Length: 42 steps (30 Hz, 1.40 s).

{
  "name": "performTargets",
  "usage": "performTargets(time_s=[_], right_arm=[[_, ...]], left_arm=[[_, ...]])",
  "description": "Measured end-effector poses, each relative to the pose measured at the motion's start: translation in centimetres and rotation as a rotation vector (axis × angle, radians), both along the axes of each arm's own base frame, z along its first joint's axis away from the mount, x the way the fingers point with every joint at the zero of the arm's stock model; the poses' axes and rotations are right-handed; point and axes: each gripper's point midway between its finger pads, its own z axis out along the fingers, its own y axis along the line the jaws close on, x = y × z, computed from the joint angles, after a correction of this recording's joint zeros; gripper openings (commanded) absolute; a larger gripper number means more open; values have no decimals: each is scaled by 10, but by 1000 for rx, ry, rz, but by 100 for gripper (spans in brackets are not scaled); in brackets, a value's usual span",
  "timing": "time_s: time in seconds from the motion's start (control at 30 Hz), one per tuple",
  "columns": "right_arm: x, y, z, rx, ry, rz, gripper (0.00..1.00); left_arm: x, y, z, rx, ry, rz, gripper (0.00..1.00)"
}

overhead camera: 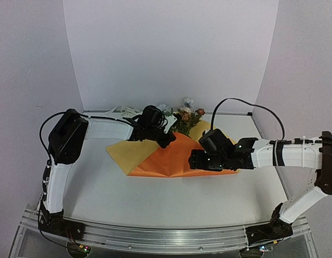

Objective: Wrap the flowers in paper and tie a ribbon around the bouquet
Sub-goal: Fold the flattened wrapping paper at the center of the board.

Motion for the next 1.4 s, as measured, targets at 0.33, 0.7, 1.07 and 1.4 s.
performTargets(time_s=[0.33, 0.7, 1.07, 1.4], right_arm=[[11, 4, -54, -53, 113, 2, 66], [30, 7, -76, -67, 149, -20, 64], [46, 4, -86, -68, 168, -47, 63], [48, -2, -93, -54, 193, -105, 62]], left_arm=[[6, -5, -19, -12, 73, 8, 13], [29, 12, -12, -70, 135, 128, 69], [11, 53, 79, -248, 200, 290, 76], [-50, 54, 93, -292, 442, 161, 10]])
